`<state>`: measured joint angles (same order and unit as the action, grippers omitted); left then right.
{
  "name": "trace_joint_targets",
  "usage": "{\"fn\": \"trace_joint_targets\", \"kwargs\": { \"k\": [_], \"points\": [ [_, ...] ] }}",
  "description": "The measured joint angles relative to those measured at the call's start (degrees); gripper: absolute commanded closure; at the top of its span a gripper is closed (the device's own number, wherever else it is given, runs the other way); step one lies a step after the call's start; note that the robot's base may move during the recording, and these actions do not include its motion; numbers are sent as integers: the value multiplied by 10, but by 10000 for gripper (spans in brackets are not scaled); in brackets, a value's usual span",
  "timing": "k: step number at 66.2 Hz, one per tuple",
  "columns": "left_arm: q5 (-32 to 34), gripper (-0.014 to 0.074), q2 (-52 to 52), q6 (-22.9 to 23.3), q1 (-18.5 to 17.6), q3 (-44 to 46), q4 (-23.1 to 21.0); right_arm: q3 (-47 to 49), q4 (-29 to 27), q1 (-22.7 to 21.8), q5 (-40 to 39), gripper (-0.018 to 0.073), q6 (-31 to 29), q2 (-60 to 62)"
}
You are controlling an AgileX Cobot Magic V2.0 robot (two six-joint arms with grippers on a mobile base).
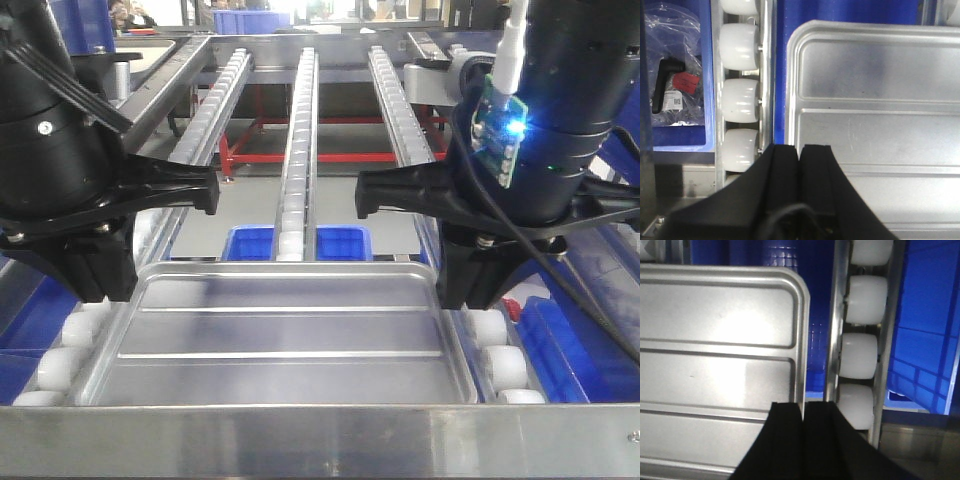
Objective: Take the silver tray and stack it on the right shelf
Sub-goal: 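Lower both grippers onto the opposite side rims of the silver tray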
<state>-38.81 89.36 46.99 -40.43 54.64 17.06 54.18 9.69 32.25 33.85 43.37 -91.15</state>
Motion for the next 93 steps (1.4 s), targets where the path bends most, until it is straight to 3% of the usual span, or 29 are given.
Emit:
{"fn": "trace_joint_targets", "kwargs": {
  "k": [9,19,26,30,34,51,93],
  "points": [
    [-20,685,0,0,0,0,-3,0,-17,0,5,456,0,0],
    [-29,673,1,0,0,0,-3,0,-20,0,5,280,0,0],
    [-29,510,9,0,0,0,-9,0,-20,0,5,160,0,0],
    [-24,392,15,0,5,0,-16,0,-20,0,4,144,0,0],
    [-15,356,22,0,11,0,-21,0,-20,0,0,144,0,0],
    [6,467,28,0,25,0,0,0,-8,0,-34,144,0,-28],
    [30,465,57,0,35,3,2,0,-2,0,-34,144,0,-47]
  ]
}}
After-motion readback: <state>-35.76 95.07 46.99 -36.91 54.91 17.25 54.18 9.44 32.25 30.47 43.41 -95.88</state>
